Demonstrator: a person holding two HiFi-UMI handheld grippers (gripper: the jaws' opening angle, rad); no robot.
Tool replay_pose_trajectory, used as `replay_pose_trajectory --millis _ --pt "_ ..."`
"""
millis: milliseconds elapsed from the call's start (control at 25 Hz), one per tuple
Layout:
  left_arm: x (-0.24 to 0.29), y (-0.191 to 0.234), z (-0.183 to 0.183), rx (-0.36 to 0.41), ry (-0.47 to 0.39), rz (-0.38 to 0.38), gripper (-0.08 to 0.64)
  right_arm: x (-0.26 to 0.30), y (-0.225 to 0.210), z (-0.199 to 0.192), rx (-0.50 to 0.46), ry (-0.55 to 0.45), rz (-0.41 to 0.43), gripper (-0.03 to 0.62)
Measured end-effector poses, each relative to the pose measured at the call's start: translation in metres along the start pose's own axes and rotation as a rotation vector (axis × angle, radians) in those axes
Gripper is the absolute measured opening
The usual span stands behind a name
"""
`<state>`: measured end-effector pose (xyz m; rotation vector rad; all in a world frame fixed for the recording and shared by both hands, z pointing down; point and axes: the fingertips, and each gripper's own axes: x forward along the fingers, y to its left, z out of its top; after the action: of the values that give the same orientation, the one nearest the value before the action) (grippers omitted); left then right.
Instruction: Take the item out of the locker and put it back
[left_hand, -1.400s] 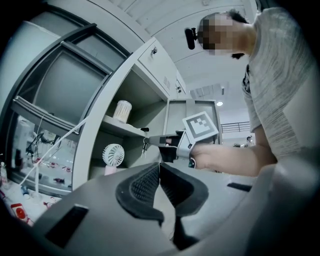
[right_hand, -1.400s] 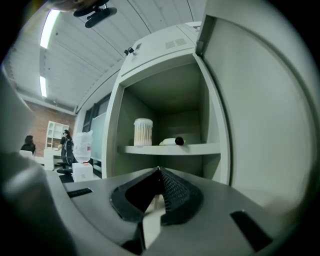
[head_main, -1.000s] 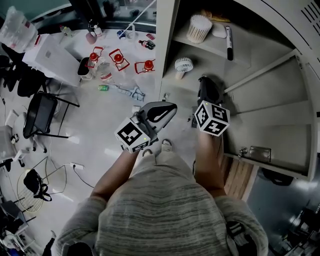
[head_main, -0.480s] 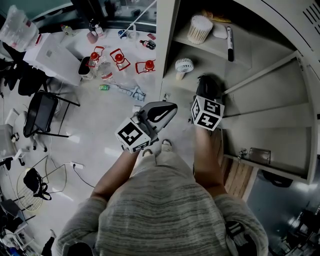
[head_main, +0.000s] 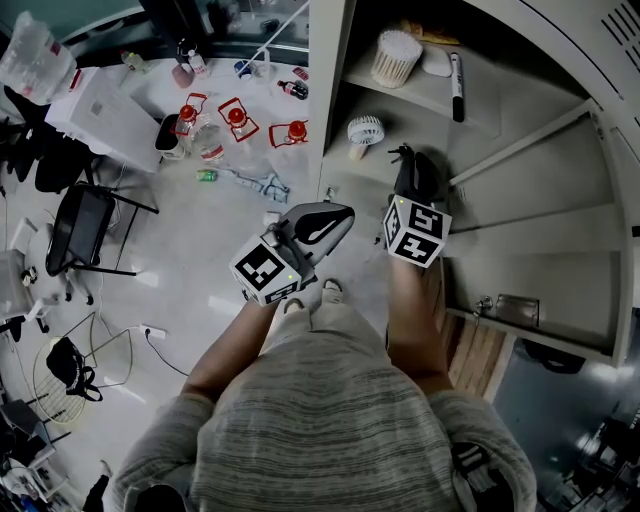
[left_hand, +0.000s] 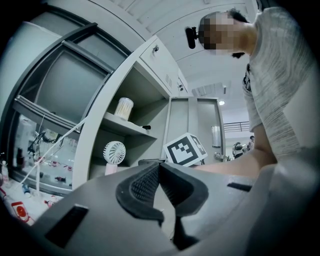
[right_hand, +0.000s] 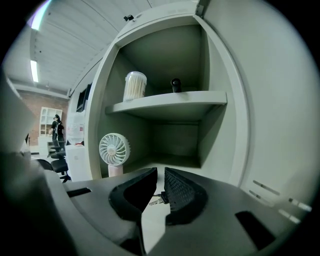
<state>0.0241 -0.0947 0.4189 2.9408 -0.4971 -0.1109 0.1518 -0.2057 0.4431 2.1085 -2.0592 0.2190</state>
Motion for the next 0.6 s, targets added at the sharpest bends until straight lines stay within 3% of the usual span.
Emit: replay_pose_trajectory --millis 280,600 --pt "-0.001 -0.003 0.004 0.007 -0.007 -0.003 0.009 -0.022 0.011 0.021 -0.012 -0.058 0.035 0.040" --pt "-0.005 -0.004 0.007 0.009 -0.010 0.006 0.009 -0.059 0.039 0.050 -0.046 -0.139 0.151 0.040"
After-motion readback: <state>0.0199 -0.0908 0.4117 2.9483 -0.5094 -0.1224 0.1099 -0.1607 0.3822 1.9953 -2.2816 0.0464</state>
